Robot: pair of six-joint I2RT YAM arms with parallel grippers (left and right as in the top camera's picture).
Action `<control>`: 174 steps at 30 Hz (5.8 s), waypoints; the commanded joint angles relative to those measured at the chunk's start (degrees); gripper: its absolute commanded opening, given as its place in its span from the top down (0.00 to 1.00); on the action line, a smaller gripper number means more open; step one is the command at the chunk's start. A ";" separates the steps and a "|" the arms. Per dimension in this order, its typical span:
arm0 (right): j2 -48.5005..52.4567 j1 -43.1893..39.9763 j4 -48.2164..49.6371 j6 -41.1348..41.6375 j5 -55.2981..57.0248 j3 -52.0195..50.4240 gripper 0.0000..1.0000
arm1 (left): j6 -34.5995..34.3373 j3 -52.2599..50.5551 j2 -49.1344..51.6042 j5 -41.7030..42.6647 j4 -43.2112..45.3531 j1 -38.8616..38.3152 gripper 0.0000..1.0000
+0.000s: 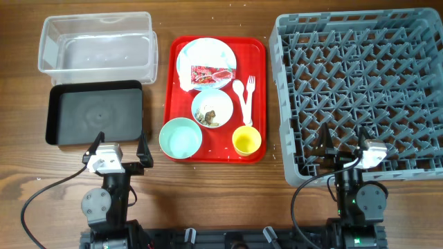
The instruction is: Sort waste into correct bins and load items into the dishwasher rack
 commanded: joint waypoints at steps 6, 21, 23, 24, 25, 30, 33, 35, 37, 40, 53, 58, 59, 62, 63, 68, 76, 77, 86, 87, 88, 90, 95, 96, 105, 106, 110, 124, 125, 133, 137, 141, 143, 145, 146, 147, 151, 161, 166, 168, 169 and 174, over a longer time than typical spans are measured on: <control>-0.24 0.39 0.13 -0.26 0.76 -0.09 0.00 | 0.92 -0.26 -0.50 0.70 -0.26 0.26 0.00; -0.24 0.39 0.13 -0.24 0.76 -0.09 0.00 | 0.92 -0.26 -0.50 0.70 -0.22 0.26 0.00; -0.24 0.39 0.13 -0.24 0.76 -0.09 0.00 | 0.92 -0.26 -0.50 0.70 -0.22 0.26 0.00; -0.24 0.39 0.13 -0.26 0.76 -0.09 0.00 | 0.92 -0.26 -0.50 0.70 -0.22 0.26 0.00; -0.24 0.39 0.13 -0.24 0.76 -0.09 0.00 | 0.92 -0.26 -0.50 0.70 -0.22 0.26 0.00; -0.24 0.39 0.13 -0.24 0.76 -0.09 0.00 | 0.92 -0.26 -0.50 0.70 -0.22 0.26 0.00; -0.24 0.39 0.13 -0.24 0.76 -0.09 0.00 | 0.92 -0.26 -0.50 0.70 -0.22 0.26 0.00; -0.24 0.39 0.13 -0.26 0.76 -0.09 0.00 | 0.94 -0.26 -0.50 0.70 -0.22 0.26 0.00; -0.24 0.39 0.13 -0.24 0.76 -0.09 0.00 | 0.92 -0.26 -0.50 0.70 -0.22 0.26 0.00; -0.24 0.39 0.13 -0.24 0.76 -0.09 0.00 | 0.92 -0.26 -0.50 0.70 -0.22 0.26 0.00; -0.24 0.39 0.13 -0.24 0.76 -0.09 0.00 | 0.92 -0.26 -0.50 0.70 -0.22 0.26 0.00; -0.24 0.37 0.13 -0.26 0.76 -0.09 0.00 | 0.92 -0.26 -0.50 0.70 -0.22 0.26 0.00; -0.24 0.37 0.13 -0.24 0.76 -0.09 0.00 | 0.92 -0.26 -0.50 0.70 -0.22 0.26 0.00; -0.24 0.39 0.13 -0.24 0.76 -0.09 0.00 | 0.92 -0.26 -0.50 0.70 -0.22 0.26 0.00; -0.24 0.39 0.13 -0.24 0.76 -0.09 0.00 | 0.92 -0.26 -0.50 0.70 -0.22 0.26 0.00; -0.24 0.37 0.13 -0.24 0.76 -0.09 0.00 | 0.92 -0.26 -0.50 0.70 -0.20 0.26 0.00; -0.24 0.39 0.13 -0.26 0.76 -0.09 0.00 | 0.90 -0.26 -0.50 0.70 -0.17 0.26 0.00; -0.24 0.39 0.13 -0.26 0.76 -0.09 0.00 | 0.90 -0.26 -0.50 0.70 -0.17 0.26 0.00; -0.24 0.39 0.13 -0.24 0.76 -0.09 0.00 | -0.61 0.42 -0.46 0.72 0.02 0.26 0.00; -0.24 0.39 0.13 -0.24 0.76 -0.09 0.00 | -0.59 0.85 -0.44 0.72 0.00 0.26 0.00; -0.24 0.37 0.13 -0.24 0.76 -0.09 0.00 | -0.59 1.36 -0.39 0.70 0.00 0.26 0.00; -0.24 0.37 0.13 -0.24 0.76 -0.09 0.00 | -0.57 2.73 -0.09 0.70 0.00 0.26 0.00; -0.24 0.37 0.13 -0.26 0.76 -0.09 0.00 | -0.31 7.26 5.18 1.49 -0.66 0.26 0.00; -0.24 0.39 0.13 -0.22 0.76 -0.09 0.00 | -0.31 8.22 6.80 2.10 -0.63 0.26 0.00; -0.24 0.39 0.13 -0.22 0.76 -0.09 0.00 | -0.26 26.34 31.63 9.31 -3.87 -1.62 0.00; -0.24 0.39 0.13 -0.24 0.76 -0.09 0.00 | -0.09 30.34 35.71 9.29 -6.08 -2.89 0.00; -0.24 0.37 0.13 -0.26 0.76 -0.09 0.00 | 3.72 44.57 49.37 8.28 -15.74 -8.24 0.00; -0.24 0.37 0.13 -0.24 0.76 -0.09 0.00 | -0.35 107.30 105.42 1.11 -63.23 -22.21 0.00; -0.24 0.39 0.13 -0.24 0.76 -0.09 0.00 | -0.17 108.00 107.47 1.11 -62.25 -22.71 0.00; -0.24 0.39 0.13 -0.24 0.76 -0.09 0.00 | 2.84 107.97 116.98 3.21 -48.85 -26.34 0.00; -0.24 0.39 0.13 -0.24 0.76 -0.09 0.00 | 2.84 107.97 121.13 -3.78 -47.60 -27.28 0.00; -0.24 0.39 0.13 -0.26 0.76 -0.09 0.00 | 5.22 107.97 124.74 -5.81 -46.40 -27.56 0.00; -0.24 0.39 0.13 -0.24 0.76 -0.09 0.00 | 7.87 107.97 126.53 -5.79 -46.14 -27.54 0.00; -0.24 0.39 0.13 -0.24 0.76 -0.09 0.00 | 11.06 107.97 128.58 -5.77 -45.81 -27.54 0.00; -0.24 0.39 0.13 -0.24 0.76 -0.09 0.00 | 11.82 107.97 129.35 -5.70 -45.66 -27.54 0.00; -0.24 0.39 0.13 -0.22 0.76 -0.09 0.00 | 11.93 107.97 129.94 -5.73 -45.46 -27.54 0.00; -0.24 0.37 0.13 -0.24 0.76 -0.09 0.00 | 13.60 107.97 132.30 -5.51 -44.63 -27.56 0.00; -0.24 0.39 0.13 -0.26 0.76 -0.09 0.00 | 14.91 107.97 136.50 -5.51 -40.76 -27.54 0.08; -0.24 0.37 0.13 -0.24 0.76 -0.09 0.00 | 15.78 107.80 138.05 -5.51 -40.83 -27.54 0.69; -0.24 0.39 0.13 -0.24 0.76 -0.09 0.00 | 16.37 107.80 138.05 -5.55 -40.76 -27.54 0.92; -0.24 0.37 0.13 -0.24 0.76 -0.09 0.00 | 16.37 107.80 138.05 -5.55 -40.76 -27.54 0.96; -0.24 0.39 0.13 -0.22 0.76 -0.09 0.00 | 16.37 107.82 137.41 -6.67 -40.85 -27.54 0.96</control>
